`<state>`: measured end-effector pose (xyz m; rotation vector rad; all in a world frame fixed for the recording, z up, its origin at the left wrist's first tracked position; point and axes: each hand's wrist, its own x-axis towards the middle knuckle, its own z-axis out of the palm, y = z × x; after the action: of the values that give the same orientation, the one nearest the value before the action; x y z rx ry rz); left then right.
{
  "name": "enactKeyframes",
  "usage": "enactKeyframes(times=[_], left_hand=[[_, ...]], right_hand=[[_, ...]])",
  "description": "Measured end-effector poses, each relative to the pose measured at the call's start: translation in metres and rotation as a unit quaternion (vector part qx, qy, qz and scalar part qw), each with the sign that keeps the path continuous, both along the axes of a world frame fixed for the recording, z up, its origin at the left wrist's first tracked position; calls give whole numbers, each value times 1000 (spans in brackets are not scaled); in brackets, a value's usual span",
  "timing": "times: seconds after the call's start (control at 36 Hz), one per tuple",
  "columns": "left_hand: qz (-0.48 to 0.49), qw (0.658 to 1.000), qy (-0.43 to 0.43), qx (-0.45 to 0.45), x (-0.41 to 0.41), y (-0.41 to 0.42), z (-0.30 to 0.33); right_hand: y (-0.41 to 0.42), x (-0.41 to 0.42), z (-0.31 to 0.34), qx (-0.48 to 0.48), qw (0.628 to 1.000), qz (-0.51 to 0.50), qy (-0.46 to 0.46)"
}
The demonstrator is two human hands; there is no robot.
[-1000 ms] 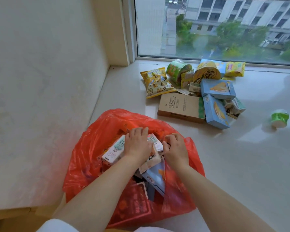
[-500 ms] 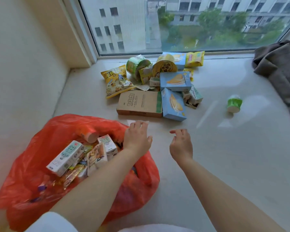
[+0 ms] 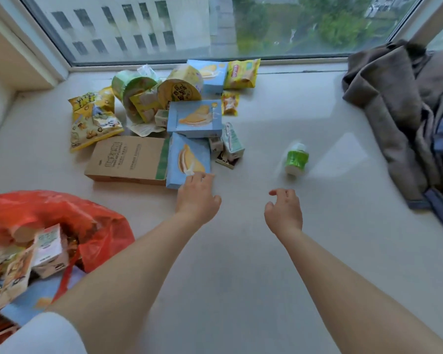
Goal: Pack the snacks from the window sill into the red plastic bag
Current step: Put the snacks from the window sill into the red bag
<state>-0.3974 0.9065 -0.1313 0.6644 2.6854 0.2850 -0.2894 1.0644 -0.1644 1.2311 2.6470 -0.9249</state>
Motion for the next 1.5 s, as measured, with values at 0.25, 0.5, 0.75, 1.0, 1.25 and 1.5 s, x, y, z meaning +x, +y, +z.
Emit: enactKeyframes(times=[0.25,0.5,0.75,1.0,1.25,1.5], left_hand=[[22,998,2,-56,-50,67,-33],[134,990,-47,26,-93,105,-68],[212,976,-38,-13,-122,138,-90],[283,953,-95,-54,-147,175,-99],[187,973,-117,-72,-144,165,-107],[128,982,-116,-74,-92,155,-115]], right_hand=[[87,-56,-21,47,990,-129,24],[140,-103,-55,-5,991,-126,-52],[132,-121,-80,24,999,-37,8],[116,-128,-86,40,998,37,8],[127,-129,-91,17,1000,3,1],[105,-112,-99,6,998,14,-56]])
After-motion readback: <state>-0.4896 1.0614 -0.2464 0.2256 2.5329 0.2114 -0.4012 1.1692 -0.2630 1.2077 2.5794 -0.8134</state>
